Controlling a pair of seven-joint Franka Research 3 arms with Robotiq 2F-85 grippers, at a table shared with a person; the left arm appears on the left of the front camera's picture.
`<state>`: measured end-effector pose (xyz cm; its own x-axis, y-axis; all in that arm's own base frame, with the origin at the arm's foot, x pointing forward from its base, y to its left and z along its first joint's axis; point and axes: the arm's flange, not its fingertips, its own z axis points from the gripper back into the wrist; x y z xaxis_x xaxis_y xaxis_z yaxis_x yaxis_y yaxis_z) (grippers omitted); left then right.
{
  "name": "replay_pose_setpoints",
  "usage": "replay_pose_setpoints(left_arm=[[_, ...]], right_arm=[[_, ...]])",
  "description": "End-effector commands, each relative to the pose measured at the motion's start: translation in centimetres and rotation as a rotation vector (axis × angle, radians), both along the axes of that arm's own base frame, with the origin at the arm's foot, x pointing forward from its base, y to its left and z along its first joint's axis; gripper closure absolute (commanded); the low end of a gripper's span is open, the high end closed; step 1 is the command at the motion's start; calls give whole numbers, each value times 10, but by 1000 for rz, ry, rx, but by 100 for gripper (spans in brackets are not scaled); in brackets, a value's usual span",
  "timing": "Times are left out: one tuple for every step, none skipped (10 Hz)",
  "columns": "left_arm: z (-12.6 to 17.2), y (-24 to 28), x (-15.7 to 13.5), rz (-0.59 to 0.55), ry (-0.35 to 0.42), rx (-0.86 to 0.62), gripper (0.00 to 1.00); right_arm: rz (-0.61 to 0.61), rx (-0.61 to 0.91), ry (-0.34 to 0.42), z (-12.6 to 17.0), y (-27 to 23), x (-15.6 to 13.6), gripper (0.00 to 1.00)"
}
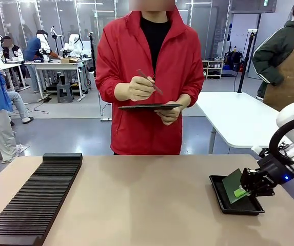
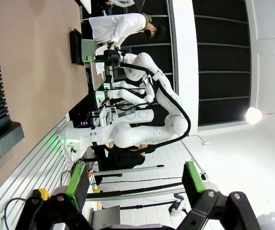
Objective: Inspect the PCB.
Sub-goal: Place the Blank PCB in the ESD tray.
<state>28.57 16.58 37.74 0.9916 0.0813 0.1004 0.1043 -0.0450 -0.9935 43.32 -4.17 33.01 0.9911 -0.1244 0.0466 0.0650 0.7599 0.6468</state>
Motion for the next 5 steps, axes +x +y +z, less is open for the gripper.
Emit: replay_pose_setpoints(left_arm=[[4, 0, 1, 7, 20, 20, 0], [4, 0, 1, 7, 20, 20, 0], [4, 0, 1, 7, 20, 20, 0], [4, 0, 1, 7, 20, 20, 0], [4, 0, 1, 7, 20, 20, 0]], right_arm=[[31, 16, -35, -12, 4, 19, 97], [29, 19, -36, -17, 5, 27, 97], [18, 18, -44, -18, 6, 34, 97], [23, 12, -37, -20, 10, 36, 97], [9, -2, -28, -22, 14, 38, 97]])
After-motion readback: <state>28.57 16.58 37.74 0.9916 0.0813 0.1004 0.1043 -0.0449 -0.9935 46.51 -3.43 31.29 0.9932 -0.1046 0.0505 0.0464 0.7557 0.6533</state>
